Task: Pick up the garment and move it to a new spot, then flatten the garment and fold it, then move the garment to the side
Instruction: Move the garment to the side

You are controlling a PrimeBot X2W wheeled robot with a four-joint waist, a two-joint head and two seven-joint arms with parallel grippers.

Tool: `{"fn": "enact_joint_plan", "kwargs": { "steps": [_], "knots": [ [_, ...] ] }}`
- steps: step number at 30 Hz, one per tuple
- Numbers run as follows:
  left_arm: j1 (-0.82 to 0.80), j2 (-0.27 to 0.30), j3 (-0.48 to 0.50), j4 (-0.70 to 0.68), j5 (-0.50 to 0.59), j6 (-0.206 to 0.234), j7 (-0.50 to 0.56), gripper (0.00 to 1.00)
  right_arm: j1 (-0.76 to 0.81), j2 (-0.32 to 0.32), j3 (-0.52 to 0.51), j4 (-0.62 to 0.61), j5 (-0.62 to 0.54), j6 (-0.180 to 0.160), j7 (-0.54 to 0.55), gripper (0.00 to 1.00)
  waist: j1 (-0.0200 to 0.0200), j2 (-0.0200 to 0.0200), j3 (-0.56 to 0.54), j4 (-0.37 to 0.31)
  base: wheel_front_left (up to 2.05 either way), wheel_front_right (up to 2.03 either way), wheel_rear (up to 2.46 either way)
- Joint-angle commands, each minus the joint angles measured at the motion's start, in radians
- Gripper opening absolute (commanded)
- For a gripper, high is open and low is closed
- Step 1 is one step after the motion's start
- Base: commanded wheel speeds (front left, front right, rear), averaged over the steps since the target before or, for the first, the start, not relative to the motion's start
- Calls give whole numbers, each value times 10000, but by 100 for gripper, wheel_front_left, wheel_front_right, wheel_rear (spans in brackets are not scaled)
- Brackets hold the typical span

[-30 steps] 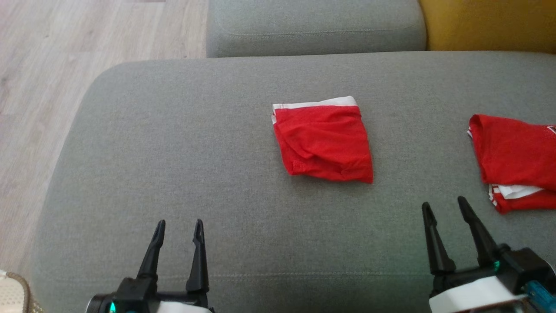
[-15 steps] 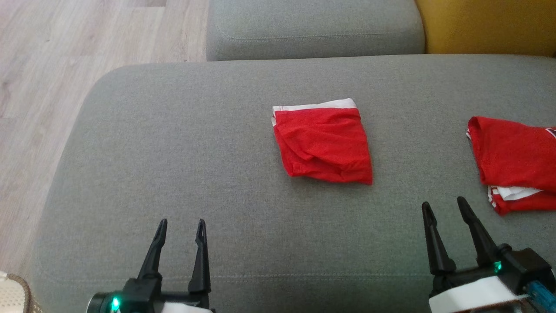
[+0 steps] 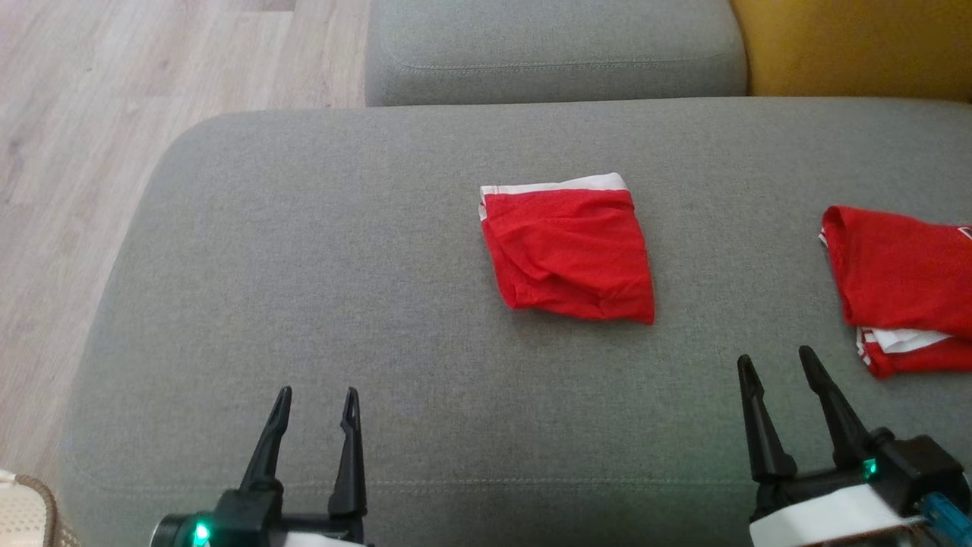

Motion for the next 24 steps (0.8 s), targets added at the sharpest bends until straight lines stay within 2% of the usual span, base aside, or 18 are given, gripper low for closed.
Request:
{"fn": "enact_joint_plan", "kwargs": {
  "steps": [1, 7, 11, 14, 20, 24],
  "knots": [
    [-265, -61, 319, -287, 99, -8, -53, 100, -255, -91, 270, -300, 56, -2, -91, 100, 0, 0, -3, 17, 0, 0, 0],
    [-266, -61, 326, -267, 182, -102, -53, 100, -750, -91, 337, -53, 15, -2, -91, 100, 0, 0, 103, 102, 0, 0, 0],
    [-356, -61, 281, -250, 234, -184, -53, 100, -1663, -91, 293, 715, 103, -2, -91, 100, 0, 0, 307, 230, 0, 0, 0],
    [-503, -61, 186, -216, 269, -247, -53, 100, -2616, -91, 414, 1857, 249, -2, -91, 100, 0, 0, 534, 400, 0, 0, 0],
    [-1022, -61, -220, -238, 277, -337, -53, 100, -4793, -91, -91, 4565, 273, -2, -91, 100, 0, 0, 1248, 975, 0, 0, 0],
    [-1436, -61, -477, -265, 157, -263, -53, 100, -6241, -458, -185, 6405, 698, -2, 142, 100, 0, 0, 1782, 1351, 0, 0, 0]
  ]
}}
